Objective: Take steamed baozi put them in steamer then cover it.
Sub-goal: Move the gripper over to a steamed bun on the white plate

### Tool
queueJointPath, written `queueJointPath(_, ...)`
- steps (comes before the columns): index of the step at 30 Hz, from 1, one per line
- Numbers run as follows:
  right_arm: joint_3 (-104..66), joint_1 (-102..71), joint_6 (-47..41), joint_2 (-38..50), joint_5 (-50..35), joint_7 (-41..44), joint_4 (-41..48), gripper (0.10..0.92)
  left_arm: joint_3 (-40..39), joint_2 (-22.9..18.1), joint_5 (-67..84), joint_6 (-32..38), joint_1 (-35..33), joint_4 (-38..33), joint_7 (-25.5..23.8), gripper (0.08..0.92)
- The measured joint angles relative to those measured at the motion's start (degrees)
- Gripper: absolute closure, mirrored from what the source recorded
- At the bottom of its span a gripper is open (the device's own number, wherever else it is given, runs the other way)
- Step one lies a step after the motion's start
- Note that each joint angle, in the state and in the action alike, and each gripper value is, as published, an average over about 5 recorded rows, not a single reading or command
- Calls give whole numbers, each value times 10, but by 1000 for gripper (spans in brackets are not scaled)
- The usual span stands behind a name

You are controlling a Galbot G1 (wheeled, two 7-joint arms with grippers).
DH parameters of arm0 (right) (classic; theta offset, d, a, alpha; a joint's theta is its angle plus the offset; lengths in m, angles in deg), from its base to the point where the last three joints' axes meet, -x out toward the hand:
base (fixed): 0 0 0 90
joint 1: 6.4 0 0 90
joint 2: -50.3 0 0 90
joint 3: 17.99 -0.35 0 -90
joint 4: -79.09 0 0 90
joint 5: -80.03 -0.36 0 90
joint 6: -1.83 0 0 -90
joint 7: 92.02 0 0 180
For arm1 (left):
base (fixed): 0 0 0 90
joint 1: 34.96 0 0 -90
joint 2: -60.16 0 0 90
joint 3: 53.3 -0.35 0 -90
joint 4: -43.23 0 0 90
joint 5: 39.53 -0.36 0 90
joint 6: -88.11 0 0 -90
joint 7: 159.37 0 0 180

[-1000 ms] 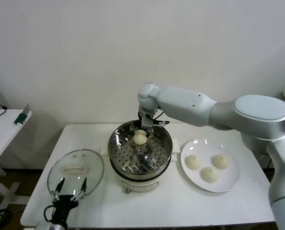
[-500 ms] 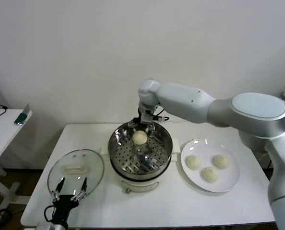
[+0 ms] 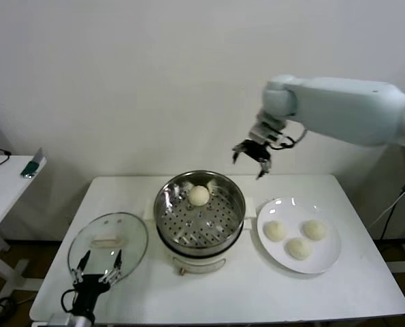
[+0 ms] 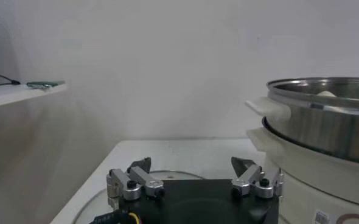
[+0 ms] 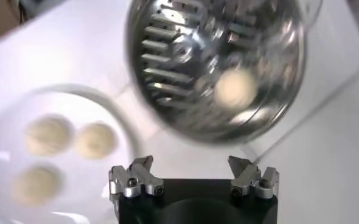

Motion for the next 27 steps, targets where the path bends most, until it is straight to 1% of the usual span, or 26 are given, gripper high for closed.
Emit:
queueJointPath(5, 19, -13, -92, 69, -23, -33, -52, 203, -2, -2, 0, -1, 3, -1, -1, 177)
queueJointPath(11, -5, -76, -178, 111, -24, -67, -74, 203, 2, -3, 0, 0, 1, -2, 0, 177)
queueJointPath(19, -74, -181, -240, 117, 6, -93, -50, 203, 4, -3, 0, 3, -5, -2, 0, 177)
queueJointPath(27, -134, -264, -273, 98, 32, -109, -12, 203, 3, -4, -2, 5, -5, 0, 1, 177)
